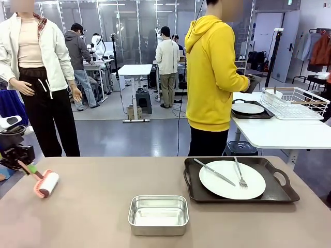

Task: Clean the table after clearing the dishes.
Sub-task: When the left (or right) Handle tray is removed, use the left hand (or right hand) to clean the left (or right) side of the table with the Lint Roller.

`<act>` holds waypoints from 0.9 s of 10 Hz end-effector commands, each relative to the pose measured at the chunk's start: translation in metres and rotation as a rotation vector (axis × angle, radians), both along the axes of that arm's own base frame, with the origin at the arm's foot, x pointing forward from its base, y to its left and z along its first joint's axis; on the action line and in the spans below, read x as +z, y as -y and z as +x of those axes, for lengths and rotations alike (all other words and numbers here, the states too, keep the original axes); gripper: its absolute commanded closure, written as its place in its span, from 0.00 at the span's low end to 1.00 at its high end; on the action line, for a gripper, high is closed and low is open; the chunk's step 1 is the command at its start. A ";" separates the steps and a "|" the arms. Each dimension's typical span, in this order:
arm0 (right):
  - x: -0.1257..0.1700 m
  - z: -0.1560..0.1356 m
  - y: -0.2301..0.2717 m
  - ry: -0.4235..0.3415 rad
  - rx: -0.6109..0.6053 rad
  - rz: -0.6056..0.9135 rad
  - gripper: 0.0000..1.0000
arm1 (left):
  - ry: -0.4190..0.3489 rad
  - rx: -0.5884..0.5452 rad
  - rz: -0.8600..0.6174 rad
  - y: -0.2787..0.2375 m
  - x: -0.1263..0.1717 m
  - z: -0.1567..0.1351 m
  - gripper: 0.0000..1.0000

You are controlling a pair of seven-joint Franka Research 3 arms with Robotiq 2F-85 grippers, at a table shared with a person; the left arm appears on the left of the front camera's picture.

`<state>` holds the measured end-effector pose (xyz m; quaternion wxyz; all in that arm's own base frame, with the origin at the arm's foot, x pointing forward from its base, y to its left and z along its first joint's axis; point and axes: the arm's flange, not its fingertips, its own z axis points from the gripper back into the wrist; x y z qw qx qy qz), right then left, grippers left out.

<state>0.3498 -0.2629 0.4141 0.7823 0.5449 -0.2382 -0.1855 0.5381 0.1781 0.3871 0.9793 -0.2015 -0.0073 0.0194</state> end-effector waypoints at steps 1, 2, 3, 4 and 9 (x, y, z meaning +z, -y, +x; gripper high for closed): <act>0.002 -0.001 -0.001 0.009 0.001 0.002 0.00 | -0.010 -0.006 0.123 -0.008 -0.006 -0.020 0.80; 0.002 -0.001 -0.001 0.009 0.001 0.002 0.00 | 0.018 -0.021 0.150 -0.004 0.015 -0.031 0.80; 0.002 -0.001 -0.001 0.009 0.001 0.002 0.00 | 0.068 -0.044 0.167 0.004 0.042 -0.046 0.80; 0.002 -0.001 -0.001 0.009 0.001 0.002 0.00 | 0.123 -0.055 0.202 0.013 0.070 -0.064 0.80; 0.002 -0.001 -0.001 0.009 0.001 0.002 0.00 | 0.110 -0.068 0.186 0.006 0.076 -0.052 0.80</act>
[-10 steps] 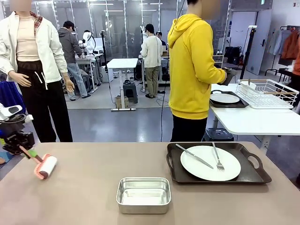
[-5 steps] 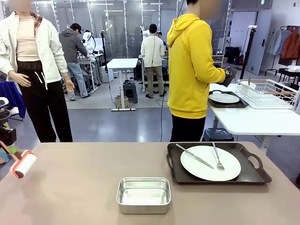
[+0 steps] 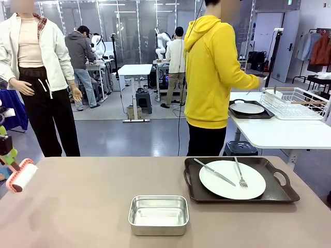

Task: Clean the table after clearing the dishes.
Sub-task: When the left (or right) Handle tray is removed, use the left hand (or right hand) to clean the left (or right) side of the table with the Lint Roller, then place the Lint Roller back on top of the Airtight Container.

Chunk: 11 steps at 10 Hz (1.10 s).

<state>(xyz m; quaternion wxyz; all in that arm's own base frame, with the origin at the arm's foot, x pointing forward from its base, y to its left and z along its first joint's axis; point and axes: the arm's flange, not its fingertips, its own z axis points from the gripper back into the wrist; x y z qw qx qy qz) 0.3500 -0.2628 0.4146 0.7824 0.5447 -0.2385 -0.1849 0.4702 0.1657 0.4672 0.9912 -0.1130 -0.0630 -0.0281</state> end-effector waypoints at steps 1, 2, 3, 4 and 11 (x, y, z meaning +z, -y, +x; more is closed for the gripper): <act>0.002 -0.001 -0.001 0.008 0.001 0.003 0.00 | -0.014 0.003 0.005 -0.007 -0.004 0.016 0.80; 0.002 -0.001 -0.001 0.008 0.001 0.003 0.00 | -0.014 0.003 0.005 -0.007 -0.004 0.016 0.80; 0.002 -0.001 -0.001 0.008 0.001 0.003 0.00 | -0.014 0.003 0.005 -0.007 -0.004 0.016 0.80; 0.002 -0.001 -0.001 0.008 0.001 0.003 0.00 | -0.014 0.003 0.005 -0.007 -0.004 0.016 0.80; 0.002 -0.001 -0.001 0.008 0.001 0.003 0.00 | 0.145 -0.305 0.102 0.079 0.064 0.031 0.80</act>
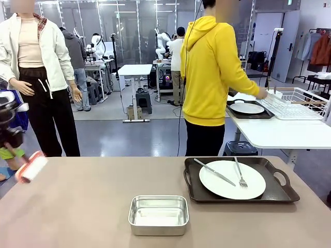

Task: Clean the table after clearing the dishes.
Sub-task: Place the Lint Roller back on top of the Airtight Container.

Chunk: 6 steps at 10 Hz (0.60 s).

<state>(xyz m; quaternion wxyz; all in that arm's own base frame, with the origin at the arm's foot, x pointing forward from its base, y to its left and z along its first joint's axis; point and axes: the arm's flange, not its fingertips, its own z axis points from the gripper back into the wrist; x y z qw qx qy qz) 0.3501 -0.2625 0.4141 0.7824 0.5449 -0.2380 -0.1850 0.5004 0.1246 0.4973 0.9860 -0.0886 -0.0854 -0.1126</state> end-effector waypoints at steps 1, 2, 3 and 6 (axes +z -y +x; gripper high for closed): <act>0.002 -0.001 -0.001 0.009 0.000 0.003 0.00 | 0.124 -0.308 0.104 0.085 0.062 0.000 0.80; 0.002 -0.001 -0.001 0.009 0.000 0.003 0.00 | 0.155 -0.453 0.165 0.131 0.080 -0.003 0.80; 0.002 -0.001 -0.001 0.009 0.000 0.003 0.00 | 0.170 -0.563 0.200 0.167 0.092 -0.009 0.80; 0.002 -0.001 -0.001 0.009 0.000 0.003 0.00 | 0.170 -0.912 0.298 0.287 0.110 -0.046 0.80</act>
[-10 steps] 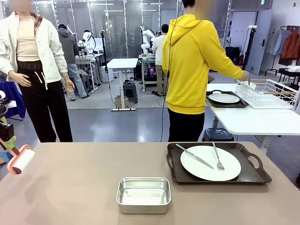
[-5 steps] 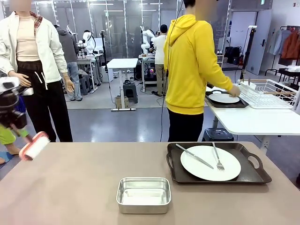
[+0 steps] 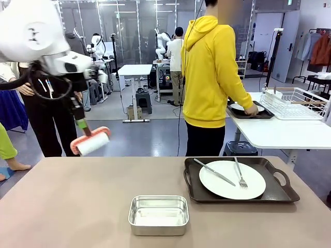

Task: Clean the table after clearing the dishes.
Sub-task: Place the Lint Roller back on top of the Airtight Container.

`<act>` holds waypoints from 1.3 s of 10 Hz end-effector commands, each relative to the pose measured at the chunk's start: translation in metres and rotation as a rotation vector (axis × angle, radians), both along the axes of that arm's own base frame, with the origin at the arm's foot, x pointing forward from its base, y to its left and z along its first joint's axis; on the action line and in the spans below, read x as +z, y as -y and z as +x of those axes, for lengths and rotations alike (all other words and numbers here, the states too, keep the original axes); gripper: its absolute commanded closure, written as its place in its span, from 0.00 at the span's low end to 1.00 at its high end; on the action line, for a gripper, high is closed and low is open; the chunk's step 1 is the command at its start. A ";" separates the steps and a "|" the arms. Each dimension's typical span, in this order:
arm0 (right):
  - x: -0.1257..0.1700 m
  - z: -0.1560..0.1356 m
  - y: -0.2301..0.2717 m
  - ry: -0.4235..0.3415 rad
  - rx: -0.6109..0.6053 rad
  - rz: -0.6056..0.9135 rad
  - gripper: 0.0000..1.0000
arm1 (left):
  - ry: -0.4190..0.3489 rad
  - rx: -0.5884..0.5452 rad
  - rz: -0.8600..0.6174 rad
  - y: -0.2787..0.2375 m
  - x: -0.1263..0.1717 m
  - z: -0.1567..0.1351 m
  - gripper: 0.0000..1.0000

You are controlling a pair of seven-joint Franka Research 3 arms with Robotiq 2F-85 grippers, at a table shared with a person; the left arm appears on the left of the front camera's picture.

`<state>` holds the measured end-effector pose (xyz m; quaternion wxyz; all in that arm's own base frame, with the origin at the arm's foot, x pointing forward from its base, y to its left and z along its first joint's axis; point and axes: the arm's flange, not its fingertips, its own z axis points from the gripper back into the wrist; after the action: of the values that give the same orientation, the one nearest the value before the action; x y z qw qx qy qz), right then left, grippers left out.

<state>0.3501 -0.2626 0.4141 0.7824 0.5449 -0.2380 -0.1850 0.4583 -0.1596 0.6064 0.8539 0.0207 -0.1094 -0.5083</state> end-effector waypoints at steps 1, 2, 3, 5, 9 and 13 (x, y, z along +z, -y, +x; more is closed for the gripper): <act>0.002 -0.001 -0.001 0.009 0.000 0.003 0.00 | 0.012 -0.227 0.057 0.041 -0.007 -0.022 0.80; 0.002 -0.001 -0.001 0.009 0.000 0.003 0.00 | -0.002 -0.345 0.083 0.076 -0.018 -0.040 0.80; 0.002 -0.001 -0.001 0.009 0.000 0.003 0.00 | -0.005 -0.421 0.090 0.106 -0.024 -0.052 0.80; 0.002 -0.001 -0.001 0.009 0.000 0.003 0.00 | -0.036 -0.510 0.102 0.156 -0.041 -0.066 0.80; 0.002 -0.001 -0.001 0.009 0.000 0.003 0.00 | -0.178 -0.585 0.118 0.196 -0.083 -0.068 0.80; 0.002 -0.001 -0.001 0.009 0.000 0.003 0.00 | -0.253 -0.601 0.125 0.218 -0.123 -0.047 0.80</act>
<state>0.3501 -0.2626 0.4141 0.7824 0.5449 -0.2380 -0.1850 0.4054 -0.3735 0.4810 0.6770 -0.0177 0.0154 -0.7356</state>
